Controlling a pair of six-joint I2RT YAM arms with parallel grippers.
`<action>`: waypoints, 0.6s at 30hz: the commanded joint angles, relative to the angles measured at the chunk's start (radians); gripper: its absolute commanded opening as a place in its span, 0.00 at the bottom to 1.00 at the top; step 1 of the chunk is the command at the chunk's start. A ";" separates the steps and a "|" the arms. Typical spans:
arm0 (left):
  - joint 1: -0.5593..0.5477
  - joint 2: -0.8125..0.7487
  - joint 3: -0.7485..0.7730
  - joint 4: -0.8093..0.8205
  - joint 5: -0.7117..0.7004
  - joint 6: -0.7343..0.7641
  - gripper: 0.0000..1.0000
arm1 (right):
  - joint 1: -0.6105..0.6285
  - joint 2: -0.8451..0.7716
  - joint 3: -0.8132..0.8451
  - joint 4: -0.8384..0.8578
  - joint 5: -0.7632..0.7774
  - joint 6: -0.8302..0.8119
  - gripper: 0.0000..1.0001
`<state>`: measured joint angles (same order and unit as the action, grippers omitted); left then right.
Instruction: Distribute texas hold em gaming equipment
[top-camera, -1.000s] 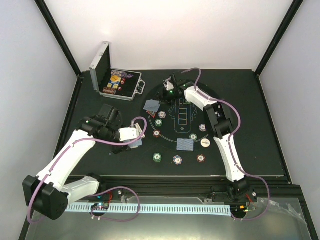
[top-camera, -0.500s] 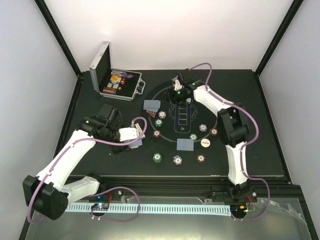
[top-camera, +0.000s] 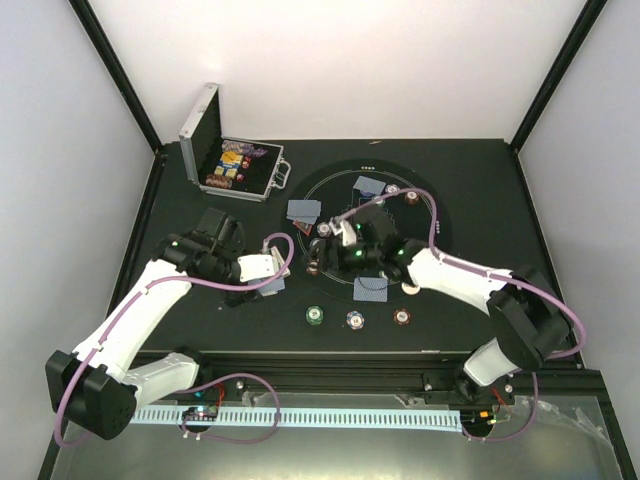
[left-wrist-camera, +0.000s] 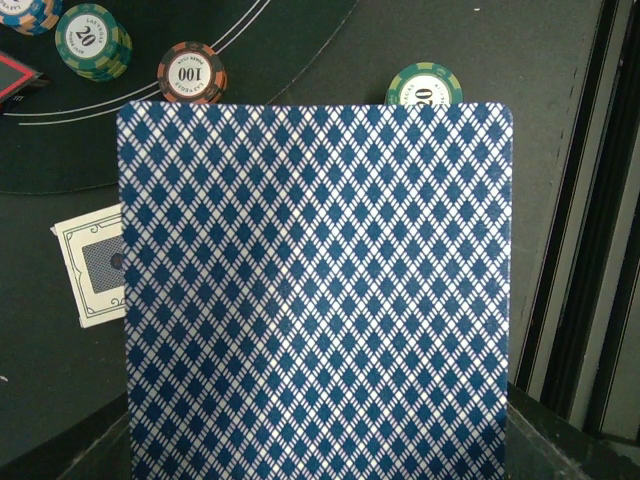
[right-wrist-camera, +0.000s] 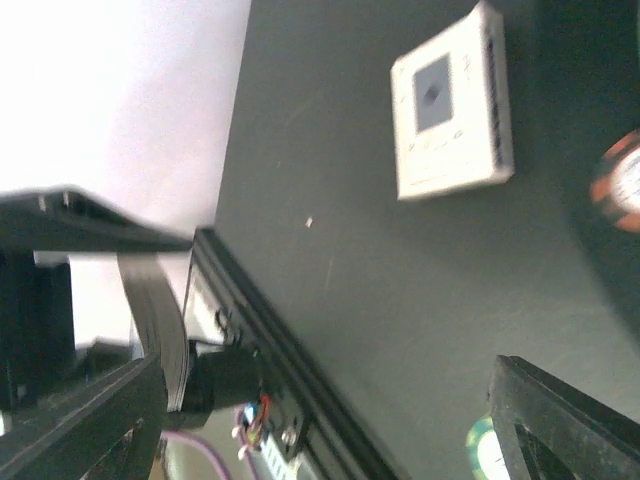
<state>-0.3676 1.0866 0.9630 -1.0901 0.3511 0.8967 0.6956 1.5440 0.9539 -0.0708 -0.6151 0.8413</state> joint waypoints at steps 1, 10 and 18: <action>0.006 -0.005 0.039 0.019 0.023 -0.010 0.02 | 0.103 -0.032 -0.094 0.281 -0.018 0.176 0.91; 0.006 -0.002 0.043 0.000 0.023 -0.003 0.02 | 0.215 0.075 -0.055 0.433 -0.038 0.268 0.91; 0.006 -0.001 0.044 0.000 0.025 0.002 0.01 | 0.238 0.140 -0.014 0.417 -0.050 0.267 0.88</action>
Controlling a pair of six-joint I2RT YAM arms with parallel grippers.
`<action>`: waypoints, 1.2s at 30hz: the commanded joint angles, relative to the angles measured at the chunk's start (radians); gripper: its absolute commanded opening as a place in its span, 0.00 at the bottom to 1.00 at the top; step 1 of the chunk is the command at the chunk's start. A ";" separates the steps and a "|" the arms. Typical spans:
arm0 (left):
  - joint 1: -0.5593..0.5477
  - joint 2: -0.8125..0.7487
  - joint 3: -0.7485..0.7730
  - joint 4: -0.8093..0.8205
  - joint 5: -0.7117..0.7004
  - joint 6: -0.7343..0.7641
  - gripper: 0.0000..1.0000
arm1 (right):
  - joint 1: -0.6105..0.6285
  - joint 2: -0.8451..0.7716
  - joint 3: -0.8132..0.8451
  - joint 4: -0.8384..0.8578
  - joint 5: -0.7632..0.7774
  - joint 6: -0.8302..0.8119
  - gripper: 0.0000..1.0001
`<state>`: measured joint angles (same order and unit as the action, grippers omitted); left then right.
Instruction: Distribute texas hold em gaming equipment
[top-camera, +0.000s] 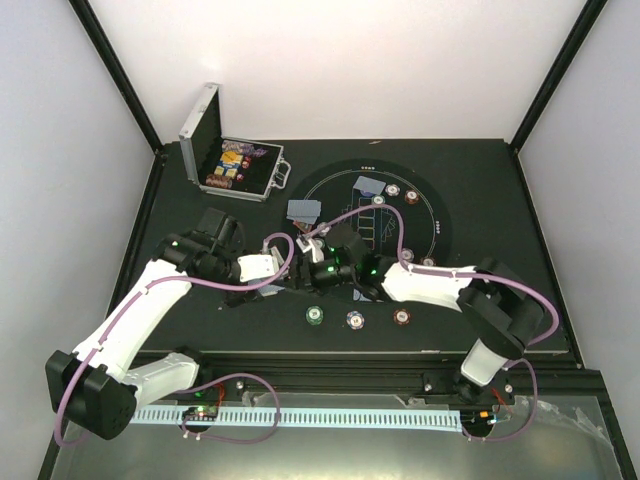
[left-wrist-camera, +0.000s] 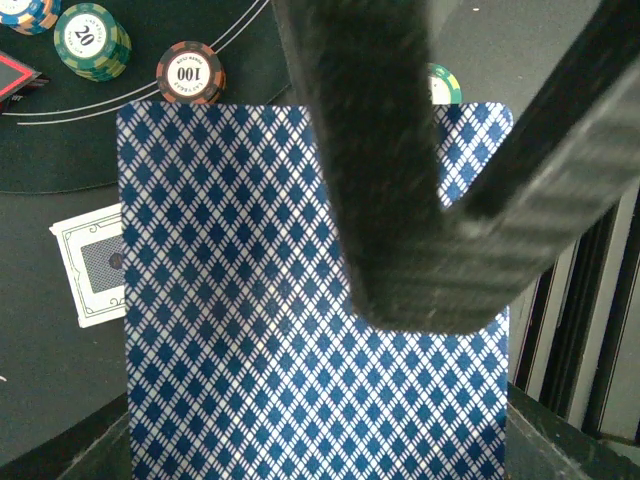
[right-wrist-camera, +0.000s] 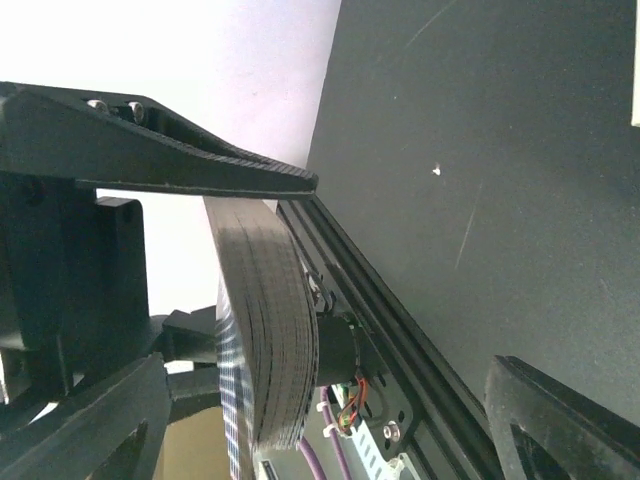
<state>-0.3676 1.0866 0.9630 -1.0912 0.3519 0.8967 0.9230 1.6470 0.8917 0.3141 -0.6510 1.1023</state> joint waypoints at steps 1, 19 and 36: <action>0.006 -0.001 0.045 0.000 0.025 0.002 0.02 | 0.011 0.051 0.056 0.034 -0.019 0.008 0.87; 0.006 -0.001 0.048 0.001 0.033 0.006 0.02 | -0.054 0.047 -0.026 0.018 -0.021 -0.007 0.46; 0.006 0.003 0.040 0.006 0.022 0.007 0.02 | -0.089 -0.083 -0.040 -0.098 0.004 -0.058 0.01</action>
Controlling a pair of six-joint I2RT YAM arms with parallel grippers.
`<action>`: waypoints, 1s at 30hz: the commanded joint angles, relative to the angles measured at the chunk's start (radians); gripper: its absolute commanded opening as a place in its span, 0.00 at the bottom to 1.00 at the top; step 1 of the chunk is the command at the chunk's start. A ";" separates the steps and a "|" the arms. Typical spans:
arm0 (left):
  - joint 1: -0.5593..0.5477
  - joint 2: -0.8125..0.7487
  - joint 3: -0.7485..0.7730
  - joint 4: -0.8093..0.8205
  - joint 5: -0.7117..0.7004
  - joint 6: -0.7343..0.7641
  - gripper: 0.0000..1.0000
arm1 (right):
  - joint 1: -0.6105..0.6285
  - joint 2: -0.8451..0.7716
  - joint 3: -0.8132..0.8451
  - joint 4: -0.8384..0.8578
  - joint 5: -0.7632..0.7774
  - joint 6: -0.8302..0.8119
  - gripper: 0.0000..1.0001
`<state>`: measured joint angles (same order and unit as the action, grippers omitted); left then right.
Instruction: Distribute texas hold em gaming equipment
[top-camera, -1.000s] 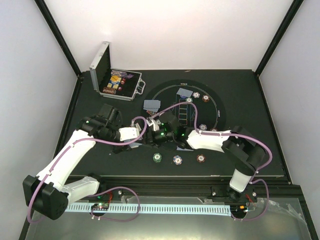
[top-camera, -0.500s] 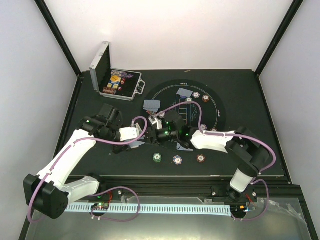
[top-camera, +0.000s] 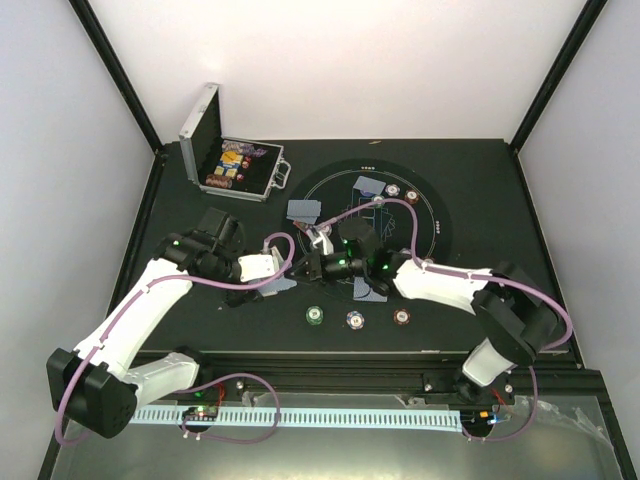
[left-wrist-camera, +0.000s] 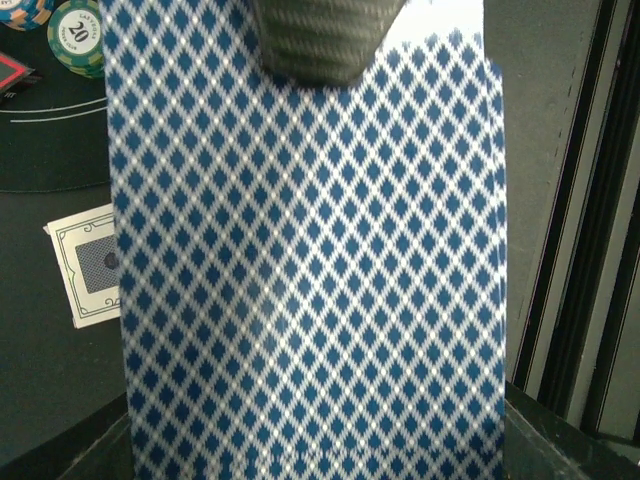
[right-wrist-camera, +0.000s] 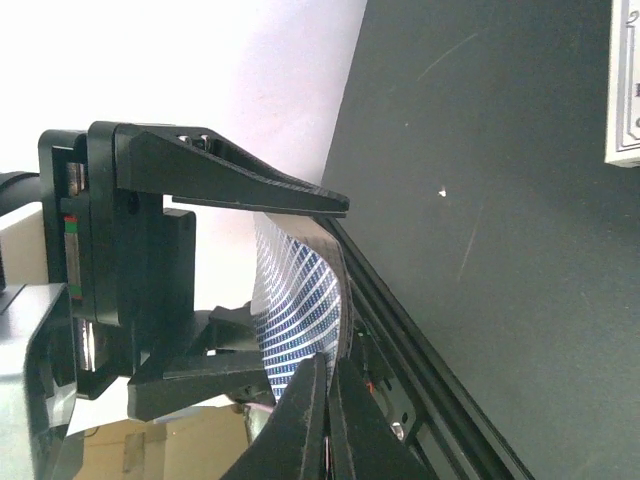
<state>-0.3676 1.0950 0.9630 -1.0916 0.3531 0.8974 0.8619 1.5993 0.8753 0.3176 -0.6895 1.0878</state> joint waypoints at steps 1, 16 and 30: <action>0.006 -0.004 0.041 0.007 0.020 0.006 0.02 | -0.035 -0.041 -0.028 -0.110 0.041 -0.049 0.01; 0.007 0.001 0.031 0.010 0.004 0.009 0.02 | -0.284 -0.151 -0.013 -0.268 -0.064 -0.177 0.01; 0.007 0.002 0.033 -0.004 0.003 0.008 0.02 | -0.664 0.436 0.709 -0.675 -0.023 -0.428 0.01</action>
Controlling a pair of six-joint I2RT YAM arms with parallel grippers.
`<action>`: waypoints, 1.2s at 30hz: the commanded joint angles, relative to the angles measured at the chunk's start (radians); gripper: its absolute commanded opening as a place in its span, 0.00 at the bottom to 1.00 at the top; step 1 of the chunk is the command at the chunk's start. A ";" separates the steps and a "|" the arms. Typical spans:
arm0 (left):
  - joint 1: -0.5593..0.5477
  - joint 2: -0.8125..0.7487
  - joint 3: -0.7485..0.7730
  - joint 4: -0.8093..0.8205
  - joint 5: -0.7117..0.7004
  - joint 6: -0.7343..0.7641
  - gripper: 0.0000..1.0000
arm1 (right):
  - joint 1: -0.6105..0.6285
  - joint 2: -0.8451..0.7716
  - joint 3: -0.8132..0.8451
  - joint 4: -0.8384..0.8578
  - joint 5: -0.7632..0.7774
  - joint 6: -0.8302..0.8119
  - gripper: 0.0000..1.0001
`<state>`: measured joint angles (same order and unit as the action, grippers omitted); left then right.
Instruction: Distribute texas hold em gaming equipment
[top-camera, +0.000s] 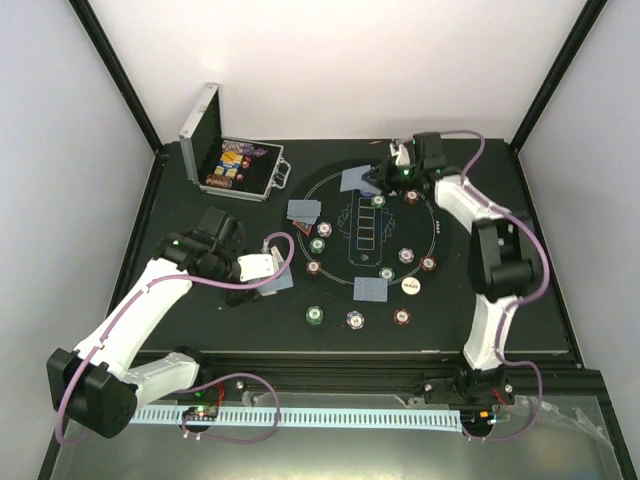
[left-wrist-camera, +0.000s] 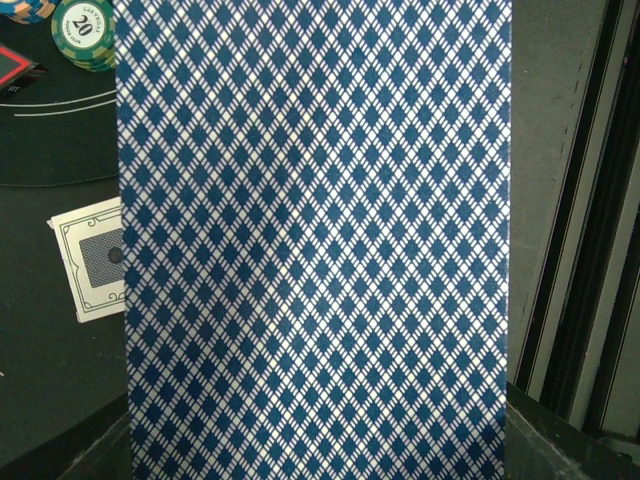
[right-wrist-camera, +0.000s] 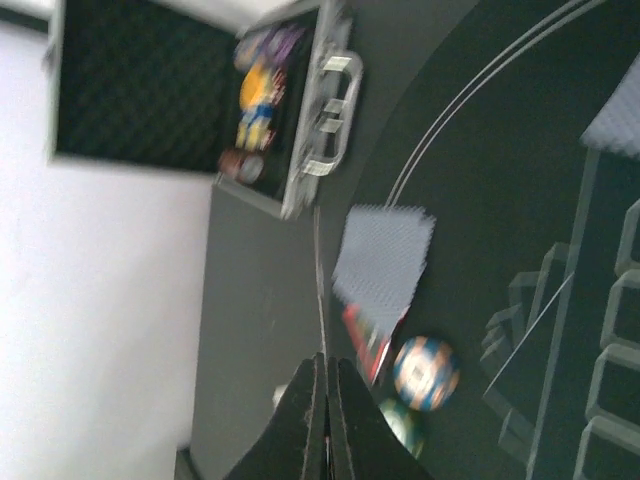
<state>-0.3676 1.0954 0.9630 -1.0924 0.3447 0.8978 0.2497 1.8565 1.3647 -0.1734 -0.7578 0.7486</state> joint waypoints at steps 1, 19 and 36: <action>0.007 0.002 0.033 -0.004 0.011 0.007 0.02 | -0.063 0.237 0.314 -0.219 0.058 -0.092 0.01; 0.012 -0.006 0.024 -0.020 0.014 0.007 0.02 | -0.086 0.598 0.802 -0.489 0.232 -0.152 0.34; 0.012 -0.002 0.035 -0.021 0.036 0.001 0.01 | 0.082 -0.161 -0.066 -0.184 0.187 -0.100 0.71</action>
<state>-0.3611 1.0950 0.9630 -1.1034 0.3458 0.8974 0.2173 1.8454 1.5326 -0.5468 -0.4824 0.5781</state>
